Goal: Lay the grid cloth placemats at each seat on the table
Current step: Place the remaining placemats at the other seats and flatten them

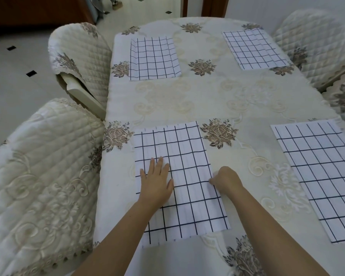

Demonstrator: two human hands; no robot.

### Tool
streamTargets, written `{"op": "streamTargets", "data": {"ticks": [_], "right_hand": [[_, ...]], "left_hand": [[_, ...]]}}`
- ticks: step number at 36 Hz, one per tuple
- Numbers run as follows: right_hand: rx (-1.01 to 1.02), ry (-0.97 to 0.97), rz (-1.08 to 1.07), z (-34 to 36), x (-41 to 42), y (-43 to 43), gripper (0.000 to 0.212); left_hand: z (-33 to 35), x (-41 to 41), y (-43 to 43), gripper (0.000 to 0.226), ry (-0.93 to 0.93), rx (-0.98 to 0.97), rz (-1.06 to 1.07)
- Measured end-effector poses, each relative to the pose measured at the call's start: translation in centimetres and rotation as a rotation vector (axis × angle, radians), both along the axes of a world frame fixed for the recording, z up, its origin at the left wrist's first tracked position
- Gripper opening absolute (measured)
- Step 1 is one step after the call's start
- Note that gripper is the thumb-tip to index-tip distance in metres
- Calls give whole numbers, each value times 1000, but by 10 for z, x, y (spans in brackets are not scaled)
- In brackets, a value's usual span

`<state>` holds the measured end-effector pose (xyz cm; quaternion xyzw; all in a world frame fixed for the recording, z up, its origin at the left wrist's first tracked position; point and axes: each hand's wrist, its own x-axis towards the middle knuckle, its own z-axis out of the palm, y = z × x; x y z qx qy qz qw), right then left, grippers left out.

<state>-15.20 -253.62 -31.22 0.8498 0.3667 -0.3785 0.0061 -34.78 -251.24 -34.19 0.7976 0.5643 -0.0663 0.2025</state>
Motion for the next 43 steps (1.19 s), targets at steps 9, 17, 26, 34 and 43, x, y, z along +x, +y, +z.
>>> {"op": "streamTargets", "data": {"ticks": [9,17,26,34,43], "right_hand": [[-30,-17,57,4,3,-1,35],[-93,-114,149,8,-1,4,38],[512,-298,520,-9,-58,24,46],[557,-209,722,-55,-70,4,48],[586,-346,604,-70,-14,-3,59]], "left_hand": [[-3,2,-2,54,42,38,-51],[-11,11,-4,54,45,54,-84],[-21,9,-6,47,-68,217,-88],[-34,1,-7,51,-65,252,-97],[-42,-28,10,52,-1,354,-17]]}}
